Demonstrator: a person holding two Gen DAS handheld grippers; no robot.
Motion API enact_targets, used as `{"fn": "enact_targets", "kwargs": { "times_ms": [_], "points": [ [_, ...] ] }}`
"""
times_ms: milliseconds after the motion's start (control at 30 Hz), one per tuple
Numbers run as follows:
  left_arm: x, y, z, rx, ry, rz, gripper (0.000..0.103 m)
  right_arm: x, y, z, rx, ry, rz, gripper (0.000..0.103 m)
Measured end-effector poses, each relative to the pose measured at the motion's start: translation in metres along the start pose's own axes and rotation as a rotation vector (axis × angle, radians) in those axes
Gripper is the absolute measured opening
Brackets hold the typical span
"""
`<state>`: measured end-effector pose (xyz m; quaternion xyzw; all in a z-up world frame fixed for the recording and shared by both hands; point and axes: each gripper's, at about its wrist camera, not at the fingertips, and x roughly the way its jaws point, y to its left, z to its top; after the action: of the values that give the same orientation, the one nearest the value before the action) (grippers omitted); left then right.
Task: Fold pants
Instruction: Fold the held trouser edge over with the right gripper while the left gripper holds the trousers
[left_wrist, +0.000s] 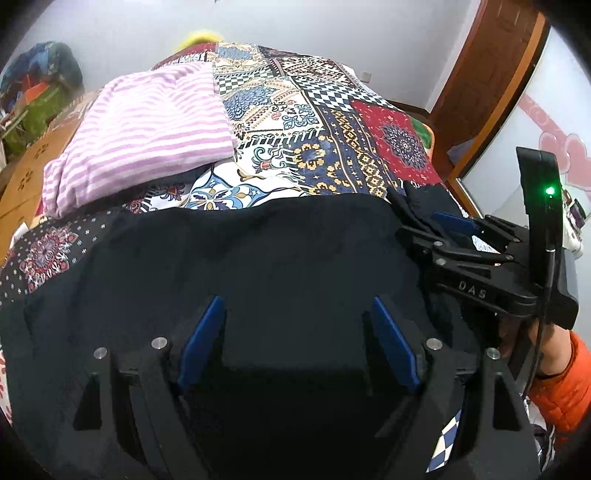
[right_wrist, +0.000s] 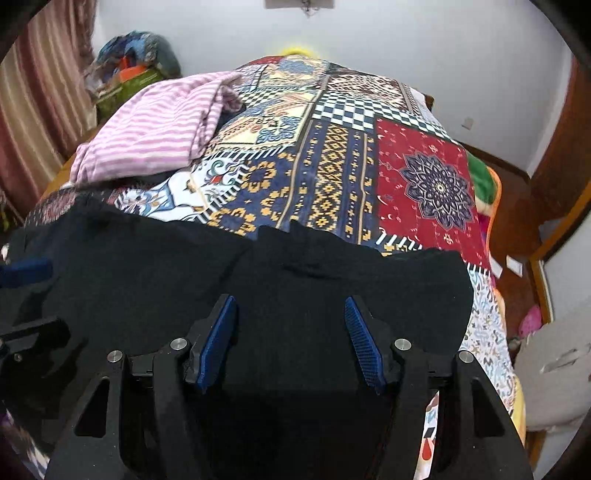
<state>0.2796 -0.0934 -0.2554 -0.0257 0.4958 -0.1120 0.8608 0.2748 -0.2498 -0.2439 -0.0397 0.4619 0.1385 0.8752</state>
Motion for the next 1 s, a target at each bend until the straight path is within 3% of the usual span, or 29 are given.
{"fn": "enact_targets", "kwargs": {
  "times_ms": [33,100,167,200,367,600,833,933,1000],
  "points": [
    [0.001,0.002,0.000,-0.007,0.001,-0.005,0.082,0.000,-0.001,0.001,-0.003,-0.003,-0.009,0.038],
    [0.002,0.005,0.001,-0.021,0.004,-0.020,0.082,-0.004,-0.007,0.000,0.011,-0.008,0.022,0.032],
    [0.002,0.006,0.001,-0.025,0.004,-0.027,0.082,-0.013,-0.013,-0.003,0.029,-0.035,0.032,0.014],
    [0.002,0.006,0.001,-0.022,0.002,-0.024,0.082,-0.017,-0.016,-0.004,0.034,-0.049,0.023,0.012],
    [0.000,0.006,0.000,-0.013,-0.002,-0.024,0.082,-0.059,-0.049,-0.026,0.172,-0.145,0.052,0.010],
    [-0.002,0.000,0.002,-0.010,-0.003,-0.016,0.082,-0.102,-0.113,-0.089,0.451,-0.192,0.081,0.009],
    [-0.002,-0.018,0.005,0.024,0.007,0.002,0.082,-0.087,-0.152,-0.142,0.699,-0.157,0.209,0.009],
    [-0.003,-0.029,0.006,0.058,0.008,0.015,0.082,-0.077,-0.153,-0.150,0.772,-0.146,0.264,0.014],
    [-0.004,-0.036,0.006,0.081,0.003,0.026,0.082,-0.074,-0.159,-0.158,0.855,-0.154,0.356,0.023]
  ]
}}
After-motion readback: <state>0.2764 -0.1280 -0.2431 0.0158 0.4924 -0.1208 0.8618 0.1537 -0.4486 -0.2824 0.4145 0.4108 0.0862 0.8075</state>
